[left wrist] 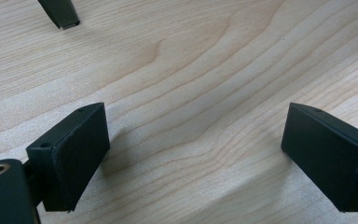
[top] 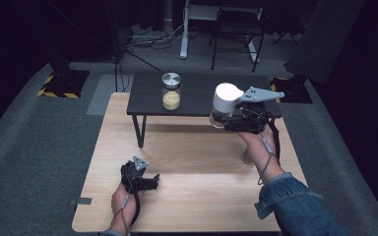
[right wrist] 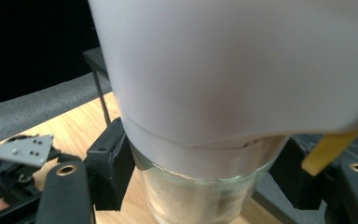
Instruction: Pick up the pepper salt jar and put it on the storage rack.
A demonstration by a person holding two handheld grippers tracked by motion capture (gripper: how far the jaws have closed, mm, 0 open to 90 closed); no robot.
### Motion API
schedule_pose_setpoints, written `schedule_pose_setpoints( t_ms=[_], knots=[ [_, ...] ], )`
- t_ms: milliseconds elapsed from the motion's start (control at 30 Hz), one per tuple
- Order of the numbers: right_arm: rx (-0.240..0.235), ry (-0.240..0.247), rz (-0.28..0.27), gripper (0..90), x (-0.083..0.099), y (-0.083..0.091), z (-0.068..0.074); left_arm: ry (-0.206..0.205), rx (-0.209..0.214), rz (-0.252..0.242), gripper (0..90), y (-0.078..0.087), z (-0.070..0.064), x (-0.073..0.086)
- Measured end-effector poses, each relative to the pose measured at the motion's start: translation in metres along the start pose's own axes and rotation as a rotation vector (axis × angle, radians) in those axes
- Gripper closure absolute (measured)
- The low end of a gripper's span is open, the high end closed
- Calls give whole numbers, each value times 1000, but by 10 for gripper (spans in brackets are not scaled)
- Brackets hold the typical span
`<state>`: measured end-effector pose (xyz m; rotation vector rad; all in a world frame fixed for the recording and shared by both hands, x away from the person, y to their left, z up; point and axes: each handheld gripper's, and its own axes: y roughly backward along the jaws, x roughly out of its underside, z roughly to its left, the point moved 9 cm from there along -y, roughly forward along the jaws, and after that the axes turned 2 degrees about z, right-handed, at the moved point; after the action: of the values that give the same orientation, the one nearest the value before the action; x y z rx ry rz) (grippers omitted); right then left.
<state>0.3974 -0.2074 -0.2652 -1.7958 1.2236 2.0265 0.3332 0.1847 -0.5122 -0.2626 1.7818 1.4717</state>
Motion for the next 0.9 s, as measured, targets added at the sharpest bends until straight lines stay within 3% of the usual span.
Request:
schedule_pose_setpoints(
  t_ms=[500,900],
  knots=[
    [44,-32,-1,299,-21,-29,-14,0,3,-2,74,0,0,0],
    [61,-66,8,298,-18,-57,-27,-4,4,-1,73,0,1,0]
  ],
)
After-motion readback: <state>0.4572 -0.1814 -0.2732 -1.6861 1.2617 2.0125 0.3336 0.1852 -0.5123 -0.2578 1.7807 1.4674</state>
